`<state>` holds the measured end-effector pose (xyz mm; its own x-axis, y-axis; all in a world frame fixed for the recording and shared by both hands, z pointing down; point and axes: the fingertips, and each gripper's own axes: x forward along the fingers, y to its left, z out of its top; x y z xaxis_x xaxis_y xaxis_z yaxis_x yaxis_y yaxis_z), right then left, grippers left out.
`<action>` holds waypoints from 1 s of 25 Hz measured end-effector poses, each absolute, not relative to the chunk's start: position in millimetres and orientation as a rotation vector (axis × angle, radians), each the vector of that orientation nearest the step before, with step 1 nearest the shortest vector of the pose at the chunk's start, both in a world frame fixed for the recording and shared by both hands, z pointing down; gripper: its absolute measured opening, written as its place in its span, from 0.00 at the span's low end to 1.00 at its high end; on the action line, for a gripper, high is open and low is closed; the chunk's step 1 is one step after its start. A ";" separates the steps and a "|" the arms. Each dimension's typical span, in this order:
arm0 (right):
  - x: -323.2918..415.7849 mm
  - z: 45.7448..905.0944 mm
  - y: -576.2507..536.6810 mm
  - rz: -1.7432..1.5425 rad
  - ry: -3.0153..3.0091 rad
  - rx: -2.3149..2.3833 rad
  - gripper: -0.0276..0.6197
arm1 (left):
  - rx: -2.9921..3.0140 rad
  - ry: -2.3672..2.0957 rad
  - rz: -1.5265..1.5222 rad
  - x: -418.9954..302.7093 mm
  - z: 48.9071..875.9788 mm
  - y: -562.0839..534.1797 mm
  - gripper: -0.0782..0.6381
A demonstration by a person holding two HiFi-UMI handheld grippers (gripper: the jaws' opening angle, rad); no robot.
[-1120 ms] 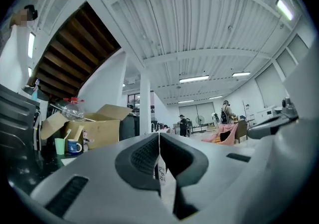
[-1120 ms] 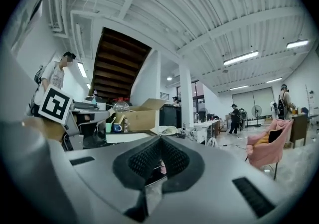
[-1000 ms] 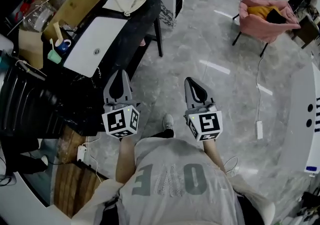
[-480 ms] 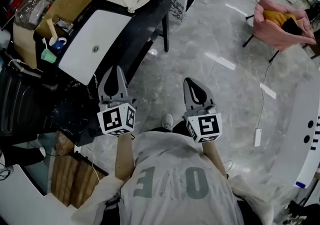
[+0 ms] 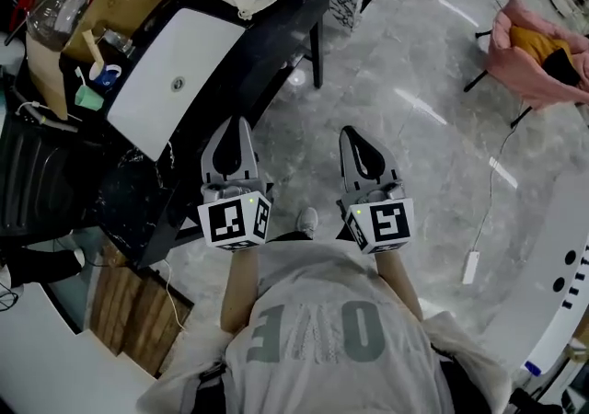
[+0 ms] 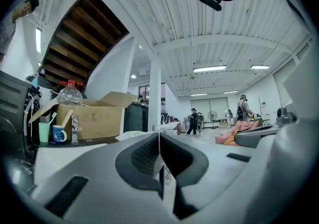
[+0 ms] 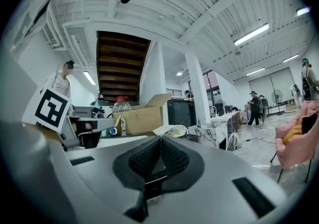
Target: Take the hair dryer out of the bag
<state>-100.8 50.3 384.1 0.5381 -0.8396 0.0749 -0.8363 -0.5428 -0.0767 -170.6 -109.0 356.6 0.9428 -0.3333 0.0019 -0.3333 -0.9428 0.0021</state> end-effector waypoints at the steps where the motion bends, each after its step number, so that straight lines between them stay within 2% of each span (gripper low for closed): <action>1: -91.3 382.7 49.1 -0.157 1.513 -2.717 0.09 | 3.094 -0.544 0.004 -163.8 356.8 -105.9 0.15; 16: 52.2 371.5 26.6 -0.134 1.904 -2.535 0.09 | 2.970 -0.959 -0.051 -68.1 348.6 -91.4 0.15; 25: 69.7 343.8 -29.1 -0.034 2.098 -2.365 0.09 | 2.865 -1.135 -0.052 -64.1 347.9 -119.9 0.15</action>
